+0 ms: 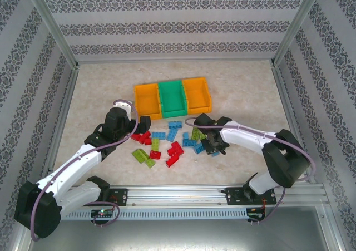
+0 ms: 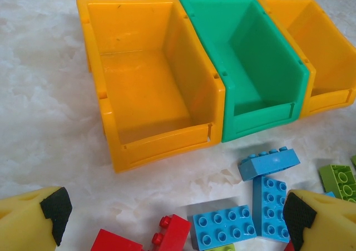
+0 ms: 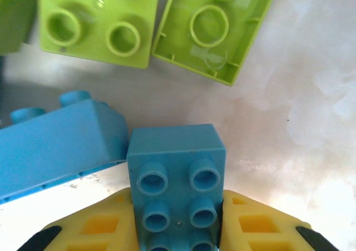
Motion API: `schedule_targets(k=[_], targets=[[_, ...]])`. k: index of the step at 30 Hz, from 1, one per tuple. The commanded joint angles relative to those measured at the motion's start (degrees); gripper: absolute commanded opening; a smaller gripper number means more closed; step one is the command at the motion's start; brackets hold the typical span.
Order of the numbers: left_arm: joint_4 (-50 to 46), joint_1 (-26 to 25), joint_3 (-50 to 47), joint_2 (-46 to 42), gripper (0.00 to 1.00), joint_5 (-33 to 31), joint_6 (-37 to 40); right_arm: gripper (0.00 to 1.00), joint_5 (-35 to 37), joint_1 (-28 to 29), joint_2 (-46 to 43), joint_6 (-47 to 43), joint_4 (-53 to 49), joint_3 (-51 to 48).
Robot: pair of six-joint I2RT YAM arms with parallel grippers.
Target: Sort the legos into containers by color
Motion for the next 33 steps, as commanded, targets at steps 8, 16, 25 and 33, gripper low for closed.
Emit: schedule_targets(k=[8,16,25,33], targets=[[-2.9,-0.7,0.2,-1.0,0.99,-1.5,-0.7,0.22,-7.5,-4.6,-11.9,-1.5,6.5,4.8],[-5.7,-0.7,0.8,-0.9,0.99,-3.7,-0.7,0.22,-7.8,-12.9,-7.1,2.0,17.2,12.4],[-10.0,-0.7,1.6,0.8,0.99,-7.2,-1.5,0.24,-7.0,-15.7,12.2,-2.4,17.7,28.7],[-13.7,-0.7,3.5,4.6,0.99,-9.4,-3.5,0.27,-2.6,-15.9,26.6,-5.0,14.4,40.5]])
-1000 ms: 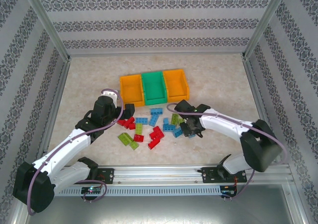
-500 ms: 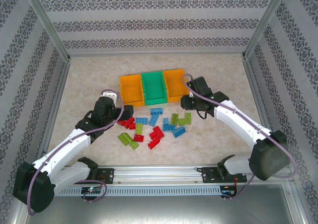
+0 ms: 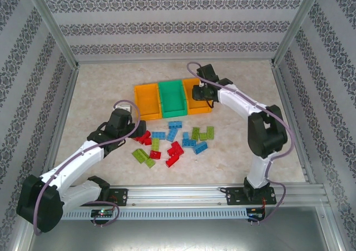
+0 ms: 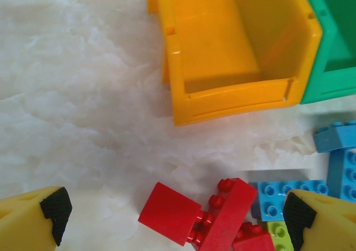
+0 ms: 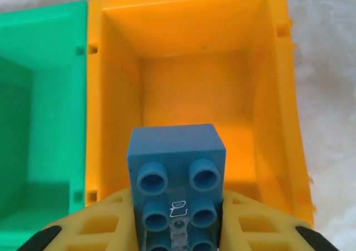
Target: Sort the legos into containers by color
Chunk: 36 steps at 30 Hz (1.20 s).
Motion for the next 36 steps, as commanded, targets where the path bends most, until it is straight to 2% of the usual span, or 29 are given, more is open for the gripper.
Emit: schedule_targets(k=[1,8,21,23,25,27,36], targets=[[-3.1,-0.7,1.9,0.7,0.99,-1.6,-1.7,0.28,3.4,-0.2,4.3,-2.0,-2.8,4.6],[-4.9,-0.7,2.3,0.9,0.99,-2.9,-1.6,0.32,9.9,-0.5,9.4,-0.4,-8.8,6.9],[-3.9,-0.7,2.5,1.9,0.99,-1.4,-2.2,0.35,10.1,0.3,1.5,1.8,-5.0,-7.6],[-3.5,-0.7,2.3,1.9,0.99,-1.1,-2.2,0.42,10.1,0.5,0.0,2.1,-4.1,-9.3],[-3.2,-0.7,2.2,2.1,0.99,-1.0,-2.4,0.63,9.7,0.7,-1.5,2.4,-3.2,-10.1],[-3.3,-0.7,2.2,2.3,0.99,-0.8,-2.5,0.75,9.1,1.3,-3.0,1.6,-2.2,-10.2],[-3.6,-0.7,1.7,1.7,0.99,-0.8,-2.7,0.9,11.8,7.1,-12.3,-3.1,-3.2,-11.3]])
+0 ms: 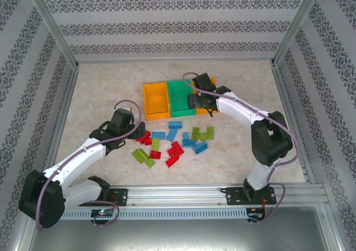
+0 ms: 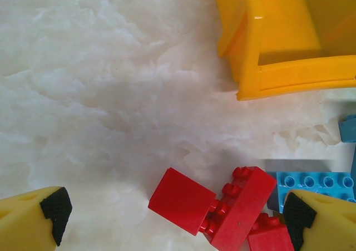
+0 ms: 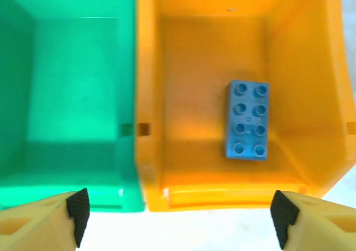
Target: Sort the legos into containers by color
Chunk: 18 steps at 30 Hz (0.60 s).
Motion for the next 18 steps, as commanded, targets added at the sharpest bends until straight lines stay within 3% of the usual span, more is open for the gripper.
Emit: schedule_targets(k=[1,12,18], targets=[[-0.9,-0.8,0.9,-0.5,0.99,-0.2,-1.1,0.91,1.7,1.9,-5.1,-2.0,-2.1,-3.0],[0.6,-0.7,0.0,-0.9,0.99,0.3,-1.0,0.98,-2.3,8.1,-22.4,4.5,1.2,-27.5],[1.5,-0.8,-0.5,-0.9,0.99,1.5,-1.7,0.98,-2.3,13.6,-26.9,10.2,1.9,-34.5]])
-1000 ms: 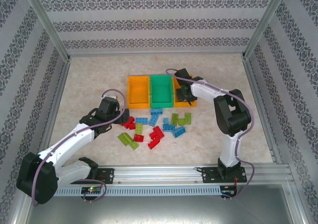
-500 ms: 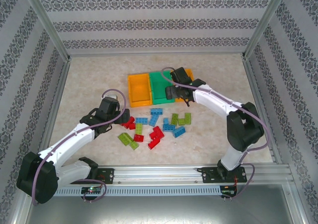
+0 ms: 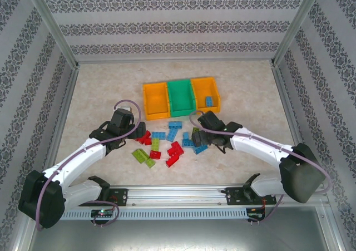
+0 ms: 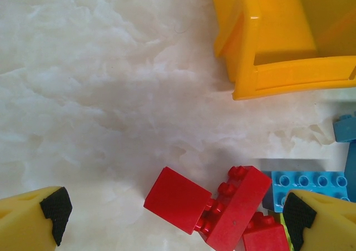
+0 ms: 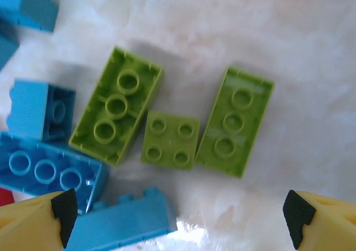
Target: Sort the legos into containers by color
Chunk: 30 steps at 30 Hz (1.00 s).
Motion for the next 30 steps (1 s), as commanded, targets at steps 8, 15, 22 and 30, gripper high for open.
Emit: schedule_targets(k=[8,15,22,30], targets=[[0.8,-0.7,-0.9,-1.9,0.99,1.4,-1.6,0.98,1.8,8.4,0.3,0.9,2.6,-3.5],[1.7,-0.7,-1.9,-3.8,0.99,2.5,-1.5,0.97,3.3,8.8,4.7,0.0,2.1,-2.2],[2.2,-0.7,-2.1,-4.4,0.99,3.3,-1.0,0.9,3.3,9.2,8.9,-0.2,1.6,-0.8],[3.1,-0.7,-2.4,-4.4,0.99,4.1,-0.8,0.82,5.2,10.1,10.6,-1.3,2.7,-0.1]])
